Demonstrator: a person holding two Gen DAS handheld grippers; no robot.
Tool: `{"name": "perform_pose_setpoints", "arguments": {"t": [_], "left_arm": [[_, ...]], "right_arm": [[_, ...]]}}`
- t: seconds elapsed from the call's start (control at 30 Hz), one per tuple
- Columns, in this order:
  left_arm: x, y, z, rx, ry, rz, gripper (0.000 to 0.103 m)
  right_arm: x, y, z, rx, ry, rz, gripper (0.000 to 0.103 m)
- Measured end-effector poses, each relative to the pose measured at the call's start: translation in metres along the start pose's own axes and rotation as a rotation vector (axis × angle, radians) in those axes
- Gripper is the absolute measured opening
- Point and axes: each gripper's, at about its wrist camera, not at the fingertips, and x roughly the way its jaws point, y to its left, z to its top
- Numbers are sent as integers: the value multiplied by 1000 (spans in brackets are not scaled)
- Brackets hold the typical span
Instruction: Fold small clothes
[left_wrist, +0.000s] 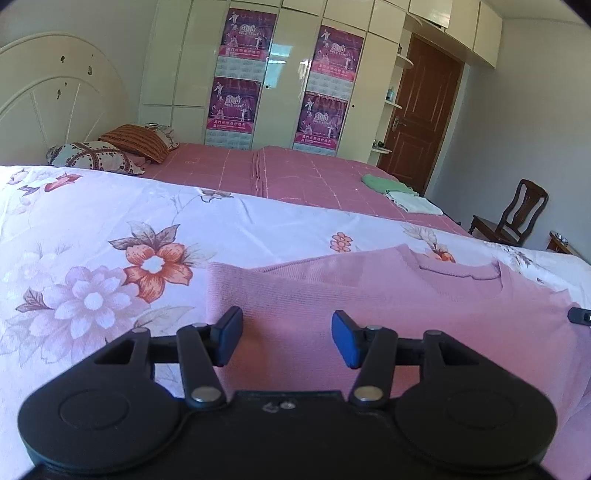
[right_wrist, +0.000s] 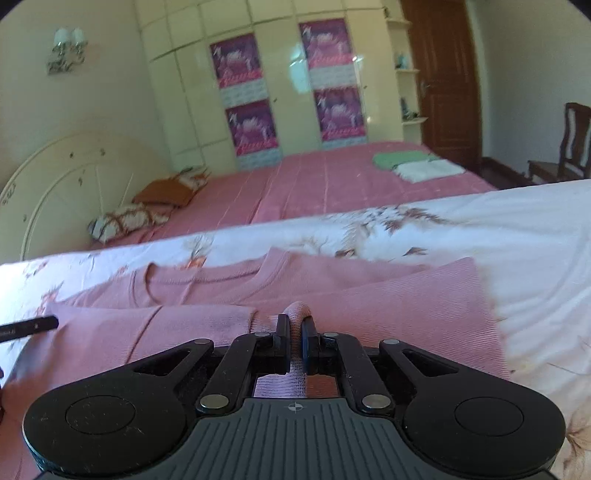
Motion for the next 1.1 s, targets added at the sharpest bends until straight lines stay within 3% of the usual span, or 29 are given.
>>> {"name": "perform_pose_setpoints", "arguments": {"t": [0.1,0.17,0.2,0.23,0.3,0.37,0.4,0.47,0.53,0.57,0.63,0.67,0.7,0.73,0.8,0.87,0.9,0.97,1.1], "left_arm": [[4,-7,3,59,24,13,58],[2,-10,6,80,30,30,58],[-1,-13,7,97,22,43,59],[-4,-16,9,115,8,50,60],[-6,-24,12,139,-10,38,67],[2,-37,15,174,-2,43,78],[11,-43,16,192,41,68,83],[25,-47,12,208,113,108,84],[24,-39,7,186,88,101,85],[21,-33,6,172,84,105,85],[12,-18,5,153,81,164,89],[8,-6,2,123,85,173,91],[5,6,-1,86,86,163,92],[2,14,-3,60,81,145,92],[-1,15,-3,75,76,152,92],[-14,4,2,80,60,199,80],[-26,-3,2,87,21,196,77],[-49,-25,0,82,-41,131,84],[-46,-91,-16,173,-15,10,87]], "right_arm": [[16,5,-12,-28,94,-18,4],[20,6,-11,-29,89,-37,5],[20,4,-8,-8,91,-42,8],[16,4,-5,-7,76,-71,22],[0,8,0,-32,-8,-97,27],[-4,17,6,-37,-26,-40,27],[-3,25,9,-56,-28,-9,27],[7,47,10,-107,1,66,27],[23,67,6,-143,57,135,27],[32,72,3,-162,99,140,27],[50,67,-8,-174,161,37,26],[47,57,-9,-152,139,40,26],[43,50,-8,-129,134,30,15],[38,46,-8,-139,125,6,11],[34,43,-11,-166,127,0,11],[33,44,-12,-175,134,3,11],[29,45,-9,-160,131,2,11],[8,42,-2,-134,82,1,11],[-20,49,-7,-154,55,53,11]]}}
